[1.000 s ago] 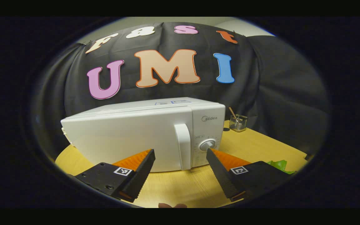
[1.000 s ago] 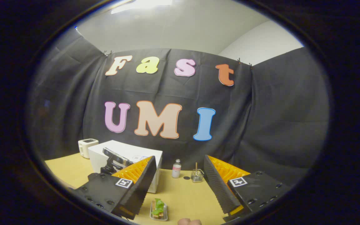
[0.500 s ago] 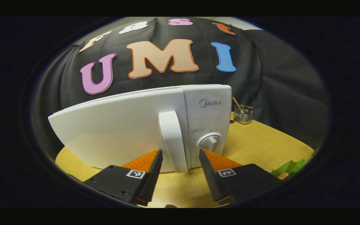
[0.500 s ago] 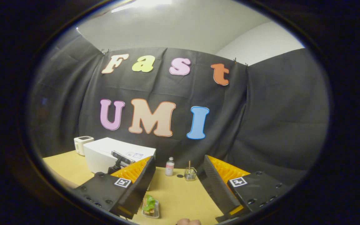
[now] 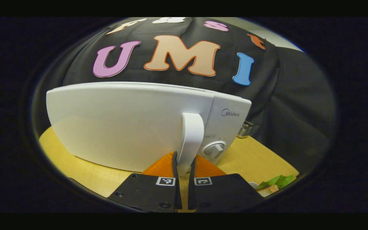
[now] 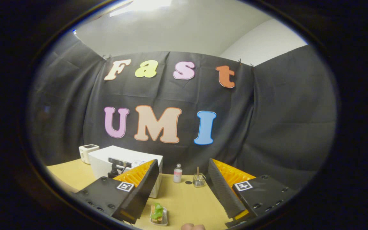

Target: Open the microwave oven with the left hand, put the food in, and close the microwave oven.

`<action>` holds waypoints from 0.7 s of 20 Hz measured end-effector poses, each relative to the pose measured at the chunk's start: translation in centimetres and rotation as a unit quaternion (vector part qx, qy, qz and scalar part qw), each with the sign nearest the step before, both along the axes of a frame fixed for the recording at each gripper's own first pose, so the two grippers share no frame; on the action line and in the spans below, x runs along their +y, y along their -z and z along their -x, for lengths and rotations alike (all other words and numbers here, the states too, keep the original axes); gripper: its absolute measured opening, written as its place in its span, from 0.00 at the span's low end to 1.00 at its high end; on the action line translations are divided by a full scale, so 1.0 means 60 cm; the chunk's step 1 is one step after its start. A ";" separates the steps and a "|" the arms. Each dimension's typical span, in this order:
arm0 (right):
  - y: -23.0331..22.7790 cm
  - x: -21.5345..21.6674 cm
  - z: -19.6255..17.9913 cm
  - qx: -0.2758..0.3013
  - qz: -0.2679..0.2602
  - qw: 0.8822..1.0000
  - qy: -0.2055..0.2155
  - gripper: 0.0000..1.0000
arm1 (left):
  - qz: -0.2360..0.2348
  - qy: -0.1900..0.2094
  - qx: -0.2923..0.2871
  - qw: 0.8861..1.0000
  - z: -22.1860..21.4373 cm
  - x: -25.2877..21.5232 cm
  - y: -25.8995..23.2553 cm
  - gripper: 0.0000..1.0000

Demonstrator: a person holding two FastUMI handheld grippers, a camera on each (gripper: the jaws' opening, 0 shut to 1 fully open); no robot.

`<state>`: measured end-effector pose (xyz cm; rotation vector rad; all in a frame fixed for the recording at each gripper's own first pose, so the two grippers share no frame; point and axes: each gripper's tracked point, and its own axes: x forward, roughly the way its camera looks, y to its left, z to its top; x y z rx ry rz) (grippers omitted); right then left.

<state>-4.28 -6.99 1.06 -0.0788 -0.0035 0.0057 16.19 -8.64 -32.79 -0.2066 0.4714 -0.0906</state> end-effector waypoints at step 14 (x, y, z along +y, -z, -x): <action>0.037 0.024 -0.031 0.006 -0.016 1.000 -0.008 0.96 | 0.019 0.048 0.025 0.998 0.282 0.075 -0.029 0.02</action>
